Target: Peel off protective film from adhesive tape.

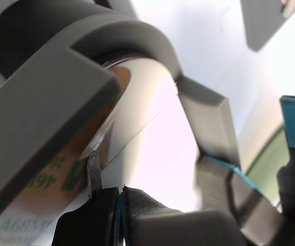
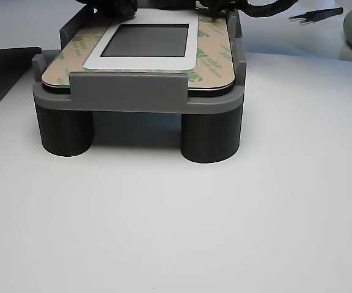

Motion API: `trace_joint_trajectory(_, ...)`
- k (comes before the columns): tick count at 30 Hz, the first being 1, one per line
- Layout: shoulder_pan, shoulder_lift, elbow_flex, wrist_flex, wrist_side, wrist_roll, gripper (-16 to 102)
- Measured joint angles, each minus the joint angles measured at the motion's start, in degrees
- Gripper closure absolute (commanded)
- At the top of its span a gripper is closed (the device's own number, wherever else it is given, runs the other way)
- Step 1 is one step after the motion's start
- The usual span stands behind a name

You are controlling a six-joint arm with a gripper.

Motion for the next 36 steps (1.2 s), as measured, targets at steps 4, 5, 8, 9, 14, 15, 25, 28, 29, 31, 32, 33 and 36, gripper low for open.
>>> trace_joint_trajectory(4, -0.8, 1.3, -2.3, 4.6, 0.4, -0.3, 97)
trace_joint_trajectory(5, -1.1, 2.0, -2.8, 5.5, 0.5, -0.4, 97)
trace_joint_trajectory(8, -2.6, 3.5, -4.7, 9.1, 0.3, -1.3, 96)
trace_joint_trajectory(9, -3.3, 4.4, -5.1, 10.5, 0.1, -1.4, 92)
trace_joint_trajectory(14, -5.3, 12.3, -1.9, 13.6, 1.2, 1.1, -14)
trace_joint_trajectory(15, -5.3, 14.2, -1.0, 13.6, 1.7, 2.1, -13)
trace_joint_trajectory(25, -7.9, 35.6, 8.6, 21.5, 8.9, 20.3, -7)
trace_joint_trajectory(28, -12.0, 43.7, 15.6, 17.3, 6.2, 25.0, 5)
trace_joint_trajectory(29, -13.0, 46.3, 17.2, 16.3, 5.7, 26.5, -1)
trace_joint_trajectory(31, -15.3, 50.7, 19.8, 15.2, 3.9, 29.4, 5)
trace_joint_trajectory(32, -16.9, 52.5, 20.7, 14.7, 2.6, 31.1, 1)
trace_joint_trajectory(33, -18.4, 54.1, 21.3, 13.5, 1.7, 33.4, -14)
trace_joint_trajectory(36, -21.9, 57.7, 22.0, 7.9, 2.1, 42.6, -14)
